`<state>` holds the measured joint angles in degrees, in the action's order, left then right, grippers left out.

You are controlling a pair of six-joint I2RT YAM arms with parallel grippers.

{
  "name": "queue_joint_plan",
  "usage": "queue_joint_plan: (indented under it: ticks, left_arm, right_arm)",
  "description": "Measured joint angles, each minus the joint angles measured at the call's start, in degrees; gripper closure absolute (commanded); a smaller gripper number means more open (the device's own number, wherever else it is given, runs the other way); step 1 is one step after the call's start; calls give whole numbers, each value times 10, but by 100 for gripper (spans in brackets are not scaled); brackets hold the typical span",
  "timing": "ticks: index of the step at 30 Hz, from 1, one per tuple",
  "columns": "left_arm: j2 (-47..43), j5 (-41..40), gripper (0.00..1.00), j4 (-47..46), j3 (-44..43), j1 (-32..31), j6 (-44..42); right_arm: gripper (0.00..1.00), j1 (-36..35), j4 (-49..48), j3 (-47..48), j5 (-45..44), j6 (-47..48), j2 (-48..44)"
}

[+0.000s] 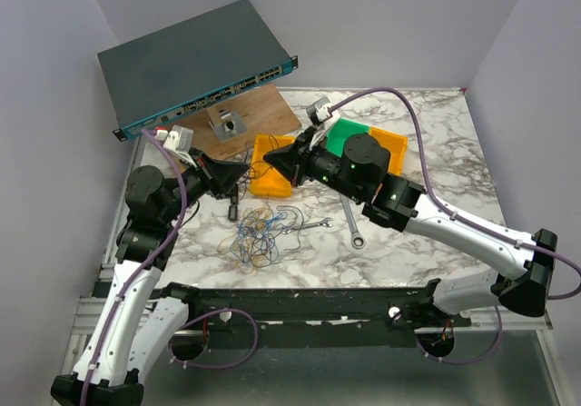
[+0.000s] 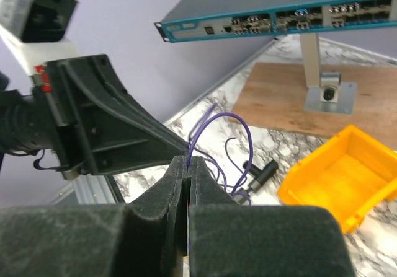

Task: Untangle the cables

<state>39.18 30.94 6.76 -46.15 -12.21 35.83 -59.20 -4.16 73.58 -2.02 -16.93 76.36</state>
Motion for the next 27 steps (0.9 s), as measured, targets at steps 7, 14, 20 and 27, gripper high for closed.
queue_joint_plan:
  ticks: [7,14,20,27]
  left_arm:
    - [10,11,100,-50,21,-31,23]
    - [107,-41,100,-78,-3,-124,14]
    - [233,-83,100,-100,-66,-152,-4]
    - [406,-79,100,-138,-177,-191,-12]
  right_arm:
    - [99,5,41,0,-62,-7,0]
    - [99,81,71,-12,-67,-32,1]
    - [99,159,82,-17,-74,-42,18]
    - [99,224,110,-19,-112,-42,30]
